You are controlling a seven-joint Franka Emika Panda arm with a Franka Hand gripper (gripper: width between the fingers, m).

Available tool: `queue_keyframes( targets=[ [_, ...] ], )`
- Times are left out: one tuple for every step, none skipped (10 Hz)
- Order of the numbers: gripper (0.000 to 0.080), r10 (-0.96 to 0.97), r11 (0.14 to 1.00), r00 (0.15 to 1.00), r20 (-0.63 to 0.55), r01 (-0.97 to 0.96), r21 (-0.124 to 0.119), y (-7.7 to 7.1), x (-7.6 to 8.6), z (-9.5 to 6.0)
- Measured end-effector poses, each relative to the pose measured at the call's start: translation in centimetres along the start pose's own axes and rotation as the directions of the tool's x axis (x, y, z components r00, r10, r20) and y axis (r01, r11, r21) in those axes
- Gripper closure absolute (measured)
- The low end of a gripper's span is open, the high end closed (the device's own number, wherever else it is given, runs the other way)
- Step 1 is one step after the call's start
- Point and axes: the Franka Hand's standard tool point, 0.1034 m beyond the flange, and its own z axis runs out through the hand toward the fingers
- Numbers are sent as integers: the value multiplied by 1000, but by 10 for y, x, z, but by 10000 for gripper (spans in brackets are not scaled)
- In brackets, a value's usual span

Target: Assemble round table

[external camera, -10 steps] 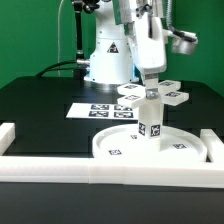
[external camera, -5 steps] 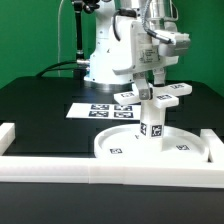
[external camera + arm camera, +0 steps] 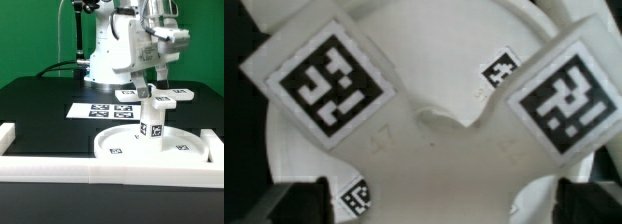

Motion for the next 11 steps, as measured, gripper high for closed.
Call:
queue_keyframes(
  targets=[
    [158,-30,1000,999,12,30,-3,-1,-4,-10],
    [158,-74,997,997,23,74,-11,0,-9,-16],
    [151,-112,994,993,27,112,-10,-1,-11,-18],
    [151,-128,992,991,23,128,-15,1,-9,-15],
    [151,-129,991,991,23,129,-16,1,-9,-14],
    [151,-137,990,990,22,138,-16,1,-9,-14],
    [151,-277,961,961,20,277,-17,2,-9,-13],
    [151,-441,897,897,13,441,-36,5,-11,-12],
    [151,-547,835,837,17,547,-64,8,-15,-14],
    [151,-688,722,725,33,688,-69,9,-17,-13],
    [151,-764,639,643,49,766,-75,11,-16,-12]
  ],
)
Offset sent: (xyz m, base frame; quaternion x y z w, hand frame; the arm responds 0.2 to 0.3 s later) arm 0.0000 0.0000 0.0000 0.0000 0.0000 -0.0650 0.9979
